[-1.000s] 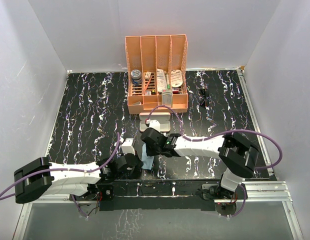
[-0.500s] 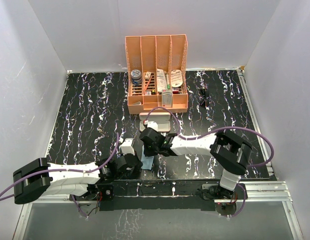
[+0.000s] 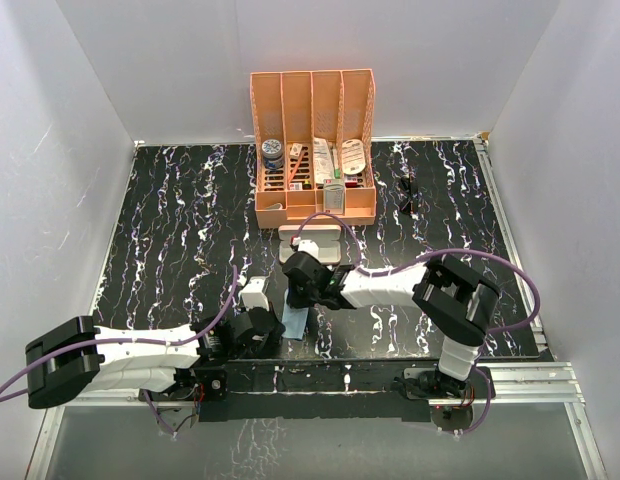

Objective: Organize the sunglasses
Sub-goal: Adjust the glasses cleaning cloth at the center of the board.

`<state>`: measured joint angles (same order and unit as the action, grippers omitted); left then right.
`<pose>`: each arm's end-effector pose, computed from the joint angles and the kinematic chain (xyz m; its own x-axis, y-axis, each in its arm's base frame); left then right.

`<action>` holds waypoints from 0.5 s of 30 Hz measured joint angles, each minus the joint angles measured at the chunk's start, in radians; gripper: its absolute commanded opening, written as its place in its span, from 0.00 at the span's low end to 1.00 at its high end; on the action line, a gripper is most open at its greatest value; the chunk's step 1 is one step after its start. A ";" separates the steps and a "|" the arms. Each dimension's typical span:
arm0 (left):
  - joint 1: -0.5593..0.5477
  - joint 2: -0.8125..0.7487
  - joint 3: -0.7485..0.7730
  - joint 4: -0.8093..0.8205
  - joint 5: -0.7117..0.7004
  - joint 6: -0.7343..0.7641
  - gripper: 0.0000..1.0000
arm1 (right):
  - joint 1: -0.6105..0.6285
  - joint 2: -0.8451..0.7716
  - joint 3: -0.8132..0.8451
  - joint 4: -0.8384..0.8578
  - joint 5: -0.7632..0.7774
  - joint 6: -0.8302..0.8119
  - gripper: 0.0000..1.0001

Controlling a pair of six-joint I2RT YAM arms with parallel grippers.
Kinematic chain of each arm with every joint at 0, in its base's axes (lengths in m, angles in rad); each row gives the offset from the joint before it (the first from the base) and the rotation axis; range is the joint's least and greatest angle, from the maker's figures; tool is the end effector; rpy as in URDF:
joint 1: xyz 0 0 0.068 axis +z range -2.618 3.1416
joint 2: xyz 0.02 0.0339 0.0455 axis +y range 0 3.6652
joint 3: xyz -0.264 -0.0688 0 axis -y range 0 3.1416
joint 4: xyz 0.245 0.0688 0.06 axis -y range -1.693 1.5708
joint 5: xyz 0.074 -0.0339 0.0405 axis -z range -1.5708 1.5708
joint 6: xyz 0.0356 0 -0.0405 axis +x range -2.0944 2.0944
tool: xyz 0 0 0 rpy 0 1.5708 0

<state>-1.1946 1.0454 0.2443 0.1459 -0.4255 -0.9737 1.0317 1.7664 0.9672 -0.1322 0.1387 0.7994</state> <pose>0.0818 -0.1672 0.1429 -0.7270 -0.2098 -0.6538 0.2236 0.8279 -0.5143 0.1841 0.2981 0.1510 -0.8662 -0.0648 -0.4955 -0.2677 0.8975 0.3505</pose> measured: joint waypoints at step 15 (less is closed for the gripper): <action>0.000 -0.010 -0.007 0.000 0.000 -0.005 0.00 | -0.043 0.002 -0.009 0.025 0.022 0.016 0.00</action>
<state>-1.1946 1.0359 0.2375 0.1459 -0.4255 -0.9783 0.9886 1.7687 0.9581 -0.1074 0.1608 0.8150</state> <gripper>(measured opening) 0.007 0.005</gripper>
